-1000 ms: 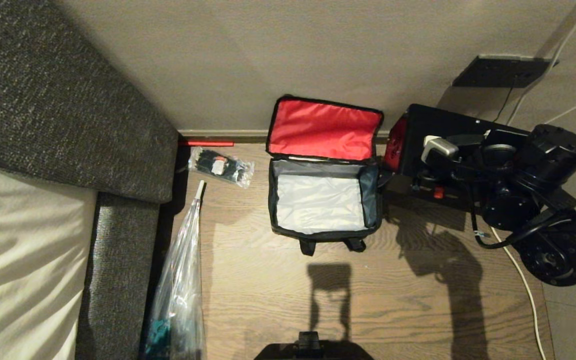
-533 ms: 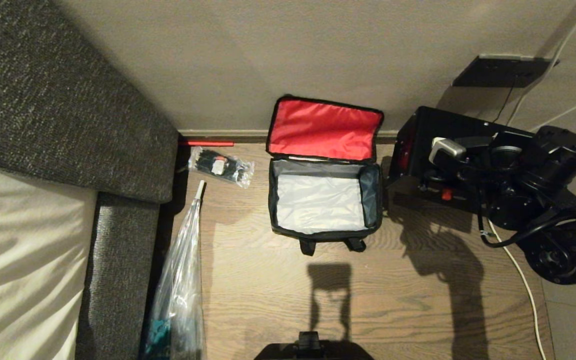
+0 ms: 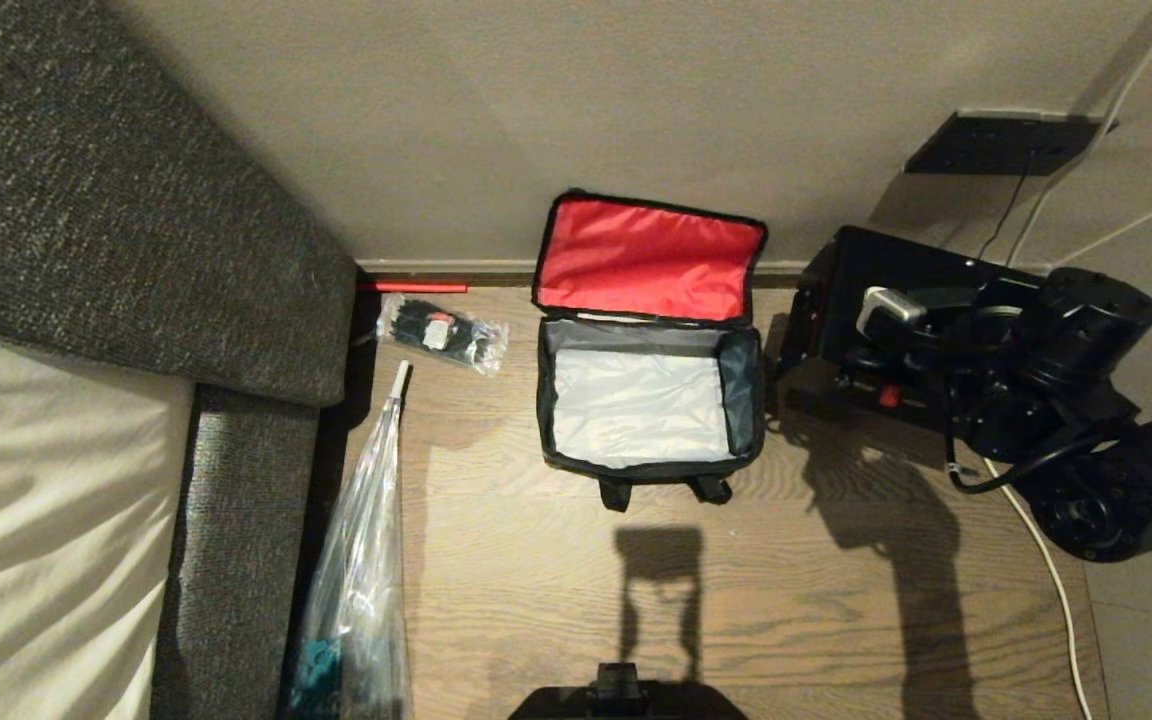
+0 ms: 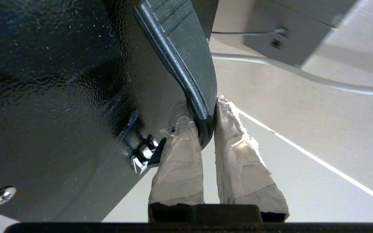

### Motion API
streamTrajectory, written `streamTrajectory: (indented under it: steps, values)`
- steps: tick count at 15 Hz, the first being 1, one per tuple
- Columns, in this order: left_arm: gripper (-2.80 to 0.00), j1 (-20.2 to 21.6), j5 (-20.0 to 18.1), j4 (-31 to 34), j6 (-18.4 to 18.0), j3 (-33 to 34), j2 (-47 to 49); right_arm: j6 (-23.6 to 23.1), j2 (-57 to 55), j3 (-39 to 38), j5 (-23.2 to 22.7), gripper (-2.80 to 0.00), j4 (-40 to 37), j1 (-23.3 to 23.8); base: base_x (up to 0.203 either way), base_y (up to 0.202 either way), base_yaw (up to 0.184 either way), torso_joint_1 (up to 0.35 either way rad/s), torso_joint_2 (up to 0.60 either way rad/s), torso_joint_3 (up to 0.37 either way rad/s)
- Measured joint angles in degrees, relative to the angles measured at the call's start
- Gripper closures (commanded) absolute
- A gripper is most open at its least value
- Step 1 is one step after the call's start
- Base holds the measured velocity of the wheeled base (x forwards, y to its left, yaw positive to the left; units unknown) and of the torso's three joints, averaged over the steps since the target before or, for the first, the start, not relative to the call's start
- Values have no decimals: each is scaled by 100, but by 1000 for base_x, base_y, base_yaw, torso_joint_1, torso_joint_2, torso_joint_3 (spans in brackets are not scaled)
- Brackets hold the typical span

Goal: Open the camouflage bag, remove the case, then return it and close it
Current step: Release the handle

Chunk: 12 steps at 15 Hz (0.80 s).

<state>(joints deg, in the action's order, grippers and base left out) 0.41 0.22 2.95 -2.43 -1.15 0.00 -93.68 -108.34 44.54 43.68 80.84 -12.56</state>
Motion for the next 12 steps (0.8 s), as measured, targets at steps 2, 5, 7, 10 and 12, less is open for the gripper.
streamTrajectory:
  steps: [2, 5, 7, 10, 12]
  values:
    - [0, 0, 2, 2, -1, 0, 0, 100, -179, 96, -2, 0, -7, 35, 0, 0, 0, 0, 0, 0]
    - [0, 0, 2, 2, 0, 0, 0, 165, -452, 224, -3, 0, 15, 123, 0, 0, 0, 0, 0, 0]
    - [0, 0, 2, 2, -2, 0, 0, 301, -636, 267, -5, 0, 12, 173, 0, 0, 0, 0, 0, 0]
    - [0, 0, 2, 0, -2, 0, 0, 397, -913, 343, 1, 0, 9, 230, 0, 0, 0, 0, 0, 0]
    - [0, 0, 2, 5, -2, 0, 0, 403, -1080, 474, 6, 0, -4, 259, 0, 0, 0, 0, 0, 0]
